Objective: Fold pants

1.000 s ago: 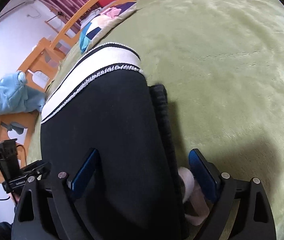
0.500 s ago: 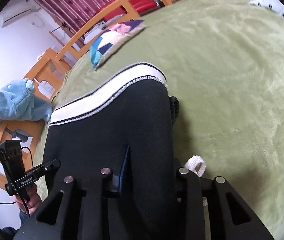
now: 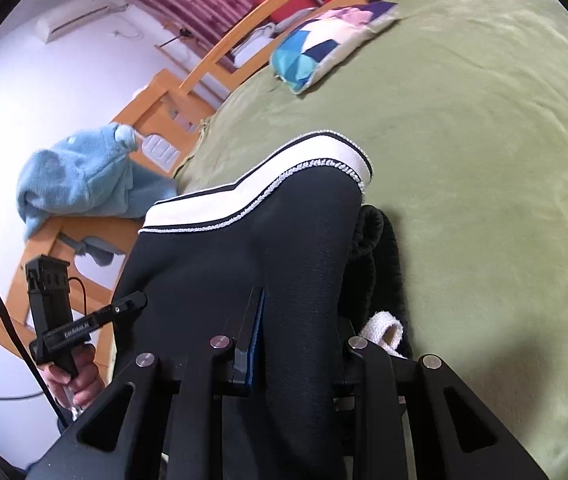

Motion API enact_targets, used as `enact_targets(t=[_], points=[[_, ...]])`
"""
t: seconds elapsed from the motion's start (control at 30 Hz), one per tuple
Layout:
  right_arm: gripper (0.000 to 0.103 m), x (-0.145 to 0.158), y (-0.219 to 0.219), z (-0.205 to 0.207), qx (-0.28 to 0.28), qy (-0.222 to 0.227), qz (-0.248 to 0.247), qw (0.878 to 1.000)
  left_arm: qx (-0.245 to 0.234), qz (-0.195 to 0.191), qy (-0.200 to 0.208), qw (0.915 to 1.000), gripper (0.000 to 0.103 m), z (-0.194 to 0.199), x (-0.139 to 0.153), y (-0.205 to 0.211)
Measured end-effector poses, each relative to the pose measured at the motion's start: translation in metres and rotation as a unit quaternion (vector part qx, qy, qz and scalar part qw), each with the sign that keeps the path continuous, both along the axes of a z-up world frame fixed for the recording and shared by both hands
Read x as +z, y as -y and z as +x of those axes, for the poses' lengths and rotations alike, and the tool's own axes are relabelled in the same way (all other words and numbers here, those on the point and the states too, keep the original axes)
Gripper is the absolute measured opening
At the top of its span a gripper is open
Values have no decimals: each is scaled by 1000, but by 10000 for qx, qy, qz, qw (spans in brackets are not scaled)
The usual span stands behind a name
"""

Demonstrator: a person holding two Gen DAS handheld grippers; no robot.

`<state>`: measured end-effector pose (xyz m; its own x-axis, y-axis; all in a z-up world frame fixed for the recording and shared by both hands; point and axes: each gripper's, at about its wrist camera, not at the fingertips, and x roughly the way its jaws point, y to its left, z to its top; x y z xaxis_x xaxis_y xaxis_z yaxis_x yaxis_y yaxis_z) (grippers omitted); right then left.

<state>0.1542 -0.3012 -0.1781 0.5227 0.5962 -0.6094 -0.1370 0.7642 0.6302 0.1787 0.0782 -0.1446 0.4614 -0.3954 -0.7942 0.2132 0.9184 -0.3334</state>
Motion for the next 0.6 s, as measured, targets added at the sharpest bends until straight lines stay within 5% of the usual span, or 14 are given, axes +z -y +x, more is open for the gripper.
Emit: enact_targets(t=[0.07, 0.2, 0.33, 0.43, 0.6], points=[[29, -2, -4, 5, 63, 125, -476, 9988, 11, 306, -152, 9994, 34, 6, -14, 10], [55, -23, 3, 16, 28, -246, -1055, 9941, 68, 805, -112, 9967, 42, -3, -23, 26], [52, 11, 1, -13, -355, 118, -1870, 9816, 192, 1076, 285, 9936, 54, -39, -1, 20], [52, 39, -1, -53, -334, 559, -1827, 9810, 253, 1233, 554, 9905, 60, -71, 12, 20], [51, 27, -19, -98, -12, 727, -1970, 9777, 272, 1327, 423, 9899, 61, -120, -9, 21]])
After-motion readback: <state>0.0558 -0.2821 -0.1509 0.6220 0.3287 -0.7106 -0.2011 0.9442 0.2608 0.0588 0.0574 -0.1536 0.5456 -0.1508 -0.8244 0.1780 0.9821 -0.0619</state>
